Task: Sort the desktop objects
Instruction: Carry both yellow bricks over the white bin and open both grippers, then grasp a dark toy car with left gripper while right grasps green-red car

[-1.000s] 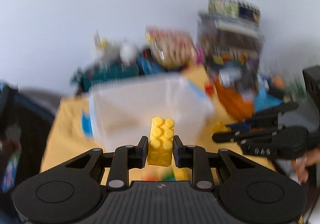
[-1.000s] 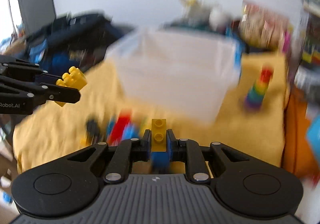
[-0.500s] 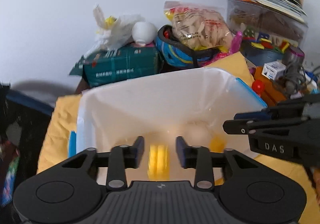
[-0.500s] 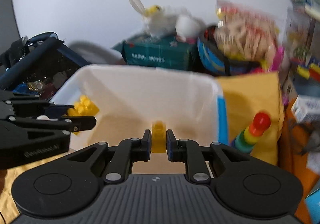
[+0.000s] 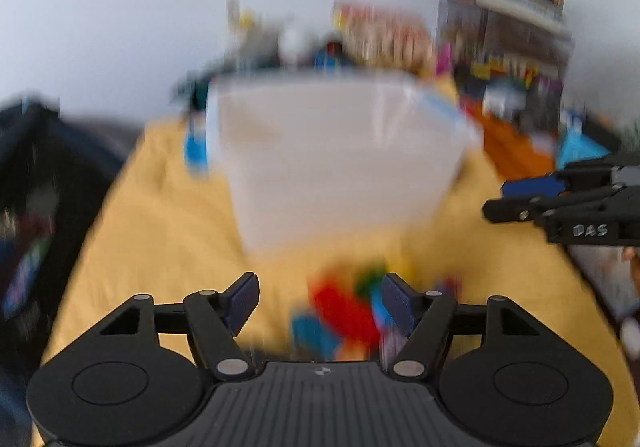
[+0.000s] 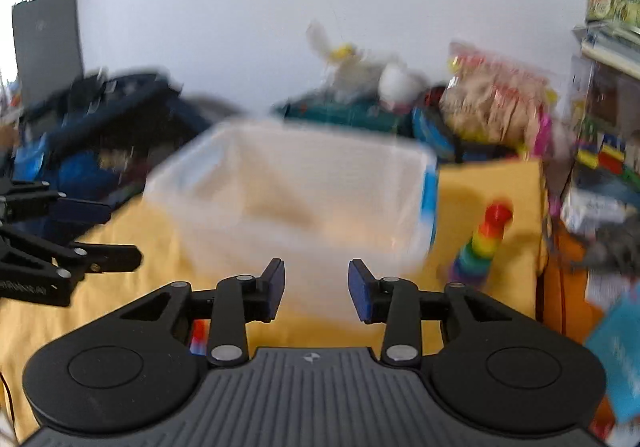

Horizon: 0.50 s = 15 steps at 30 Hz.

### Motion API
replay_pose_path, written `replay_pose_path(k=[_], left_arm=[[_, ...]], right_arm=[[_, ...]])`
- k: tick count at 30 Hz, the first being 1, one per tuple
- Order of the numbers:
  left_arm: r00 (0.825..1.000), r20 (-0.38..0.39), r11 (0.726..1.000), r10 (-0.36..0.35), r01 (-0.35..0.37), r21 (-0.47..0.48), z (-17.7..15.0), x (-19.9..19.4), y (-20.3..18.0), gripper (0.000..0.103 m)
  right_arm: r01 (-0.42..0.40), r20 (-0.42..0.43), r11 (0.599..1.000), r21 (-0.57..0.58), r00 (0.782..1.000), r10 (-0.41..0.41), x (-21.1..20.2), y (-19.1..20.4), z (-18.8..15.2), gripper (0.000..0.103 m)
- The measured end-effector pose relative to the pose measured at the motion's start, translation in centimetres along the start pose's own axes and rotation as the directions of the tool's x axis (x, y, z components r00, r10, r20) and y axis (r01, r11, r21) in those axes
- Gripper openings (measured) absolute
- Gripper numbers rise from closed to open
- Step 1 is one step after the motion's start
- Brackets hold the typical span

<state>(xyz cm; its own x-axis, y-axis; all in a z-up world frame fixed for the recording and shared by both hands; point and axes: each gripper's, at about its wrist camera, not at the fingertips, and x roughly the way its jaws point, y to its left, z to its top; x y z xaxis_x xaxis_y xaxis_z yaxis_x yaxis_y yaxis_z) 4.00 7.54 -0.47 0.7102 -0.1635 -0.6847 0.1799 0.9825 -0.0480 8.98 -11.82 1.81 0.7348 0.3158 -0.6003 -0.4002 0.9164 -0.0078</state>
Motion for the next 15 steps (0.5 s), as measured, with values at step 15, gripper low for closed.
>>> replay_pose_path(k=[15], left_arm=[[0.983, -0.181, 0.958, -0.021, -0.033, -0.286, -3.5, 2.4, 3.5, 0.067]], right_arm=[[-0.028, -0.206, 0.900, -0.435, 0.976, -0.070, 0.8, 5.1, -10.9, 0.037]])
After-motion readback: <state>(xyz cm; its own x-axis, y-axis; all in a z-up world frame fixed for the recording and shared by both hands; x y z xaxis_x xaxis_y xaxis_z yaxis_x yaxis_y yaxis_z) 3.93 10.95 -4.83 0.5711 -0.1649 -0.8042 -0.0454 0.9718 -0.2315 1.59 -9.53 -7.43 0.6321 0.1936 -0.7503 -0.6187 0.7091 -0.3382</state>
